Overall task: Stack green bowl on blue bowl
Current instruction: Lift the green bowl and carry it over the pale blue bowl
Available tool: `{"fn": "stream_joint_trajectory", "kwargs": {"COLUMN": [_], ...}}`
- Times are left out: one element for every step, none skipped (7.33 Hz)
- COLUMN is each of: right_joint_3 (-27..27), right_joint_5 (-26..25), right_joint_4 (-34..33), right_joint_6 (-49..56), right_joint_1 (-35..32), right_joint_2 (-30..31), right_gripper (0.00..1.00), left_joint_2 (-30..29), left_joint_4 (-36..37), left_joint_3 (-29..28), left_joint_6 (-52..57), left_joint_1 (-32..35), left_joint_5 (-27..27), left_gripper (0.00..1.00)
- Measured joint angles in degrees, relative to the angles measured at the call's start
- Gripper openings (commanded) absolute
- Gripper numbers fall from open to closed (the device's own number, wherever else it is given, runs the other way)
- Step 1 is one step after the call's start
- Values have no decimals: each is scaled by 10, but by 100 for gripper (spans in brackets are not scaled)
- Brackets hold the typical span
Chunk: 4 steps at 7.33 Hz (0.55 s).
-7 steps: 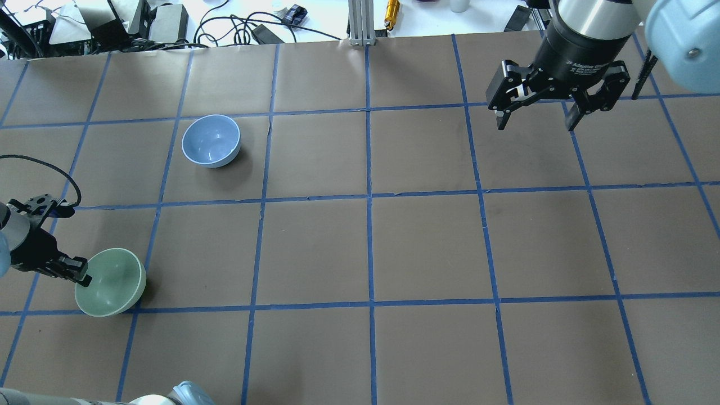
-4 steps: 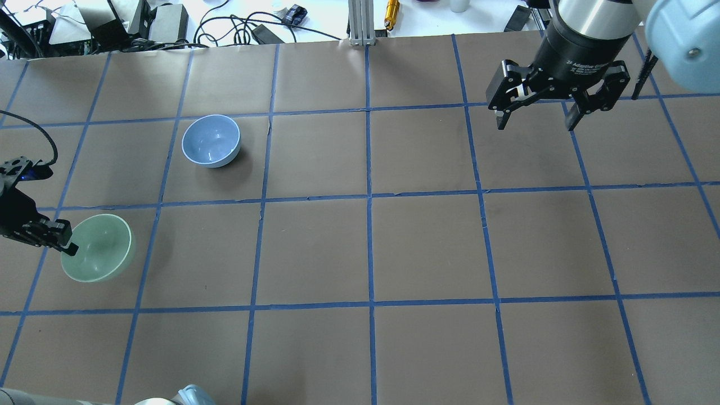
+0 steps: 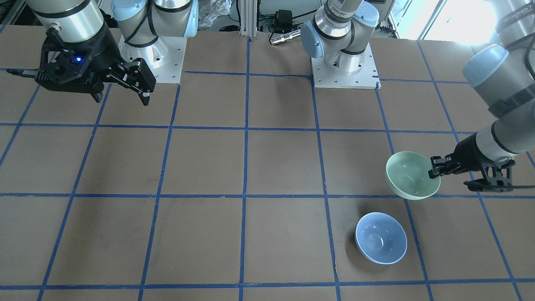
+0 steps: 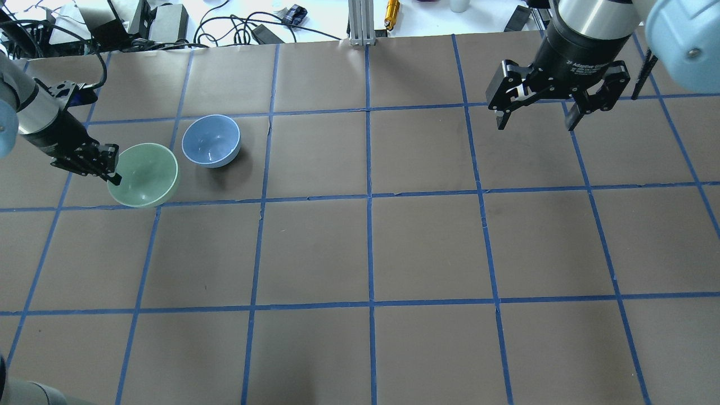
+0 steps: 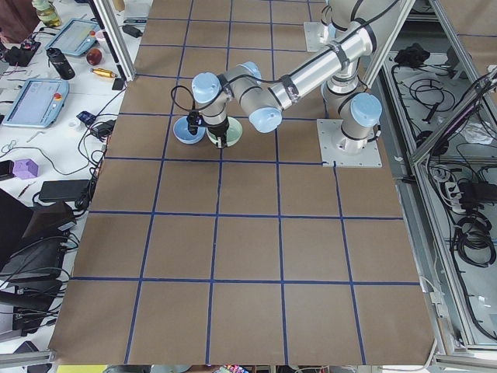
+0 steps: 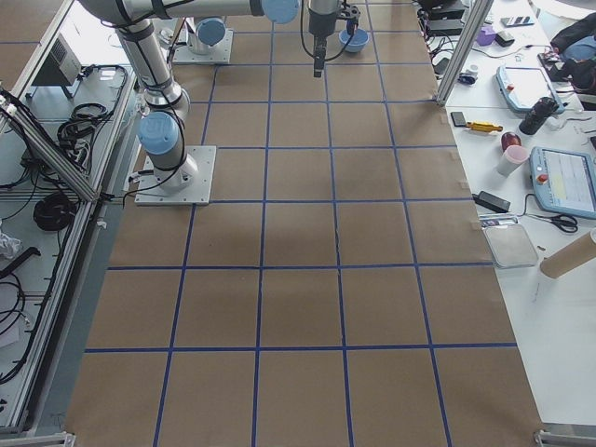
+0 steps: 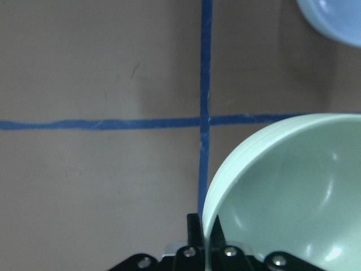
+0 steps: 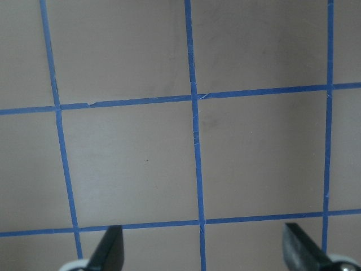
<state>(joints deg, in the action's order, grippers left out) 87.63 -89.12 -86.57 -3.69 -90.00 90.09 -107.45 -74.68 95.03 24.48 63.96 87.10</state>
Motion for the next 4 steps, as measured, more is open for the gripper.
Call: {"fn": "stream_joint_trajectory", "kwargs": {"right_joint_3": [0,0,0,0], "right_joint_5": [0,0,0,0], "right_joint_4": [0,0,0,0], "right_joint_6": [0,0,0,0], "right_joint_1": [0,0,0,0], "right_joint_2": [0,0,0,0], "right_gripper": [100,100,100,100], "left_joint_2": [-30,-57,-82,-106], "left_joint_4": [-1,0,1,2], "left_joint_3": [-36,-66,-92,-115], "left_joint_6": [-29,-63,-88,-99], "left_joint_1": [20,43,59,66], "left_joint_5": [-9,-19,-30,-36], "left_gripper": [0,0,0,0]}}
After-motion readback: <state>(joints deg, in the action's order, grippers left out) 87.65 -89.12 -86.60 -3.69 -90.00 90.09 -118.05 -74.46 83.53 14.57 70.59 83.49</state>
